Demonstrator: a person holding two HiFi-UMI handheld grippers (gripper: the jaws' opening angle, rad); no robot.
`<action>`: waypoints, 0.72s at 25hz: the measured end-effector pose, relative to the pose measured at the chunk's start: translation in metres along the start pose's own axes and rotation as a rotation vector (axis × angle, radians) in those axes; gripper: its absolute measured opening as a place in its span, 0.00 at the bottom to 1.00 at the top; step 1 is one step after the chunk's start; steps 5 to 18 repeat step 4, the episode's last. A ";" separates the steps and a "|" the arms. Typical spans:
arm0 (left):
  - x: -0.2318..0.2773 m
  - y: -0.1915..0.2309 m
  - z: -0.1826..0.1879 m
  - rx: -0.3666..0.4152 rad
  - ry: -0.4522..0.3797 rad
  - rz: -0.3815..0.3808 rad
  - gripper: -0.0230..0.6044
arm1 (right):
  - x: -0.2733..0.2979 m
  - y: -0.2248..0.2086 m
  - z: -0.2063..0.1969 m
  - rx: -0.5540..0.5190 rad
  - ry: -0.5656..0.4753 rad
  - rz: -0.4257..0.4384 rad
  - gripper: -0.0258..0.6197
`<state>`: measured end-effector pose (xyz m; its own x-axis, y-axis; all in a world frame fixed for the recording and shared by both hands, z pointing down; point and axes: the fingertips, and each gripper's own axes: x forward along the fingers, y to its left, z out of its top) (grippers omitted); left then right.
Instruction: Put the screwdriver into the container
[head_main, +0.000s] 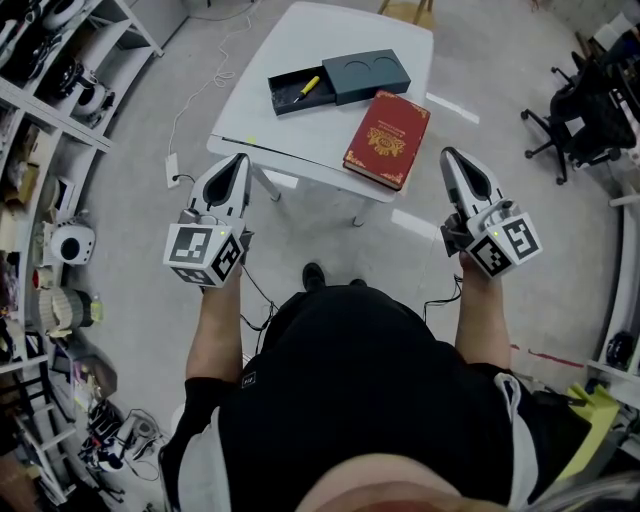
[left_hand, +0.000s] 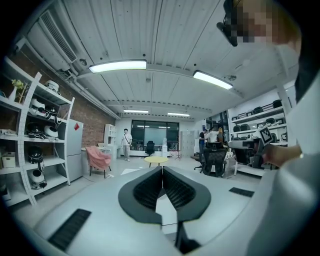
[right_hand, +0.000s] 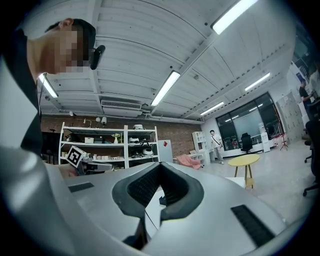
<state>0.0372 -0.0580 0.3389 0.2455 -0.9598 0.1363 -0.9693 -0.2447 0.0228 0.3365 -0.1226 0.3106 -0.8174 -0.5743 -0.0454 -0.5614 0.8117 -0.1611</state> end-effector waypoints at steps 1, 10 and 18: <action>0.000 0.000 -0.001 -0.001 0.002 -0.001 0.07 | 0.000 0.000 -0.001 0.001 0.001 0.000 0.08; 0.001 0.000 -0.005 -0.003 0.006 -0.002 0.07 | 0.000 -0.001 -0.004 0.003 0.004 0.000 0.08; 0.001 0.000 -0.005 -0.003 0.006 -0.002 0.07 | 0.000 -0.001 -0.004 0.003 0.004 0.000 0.08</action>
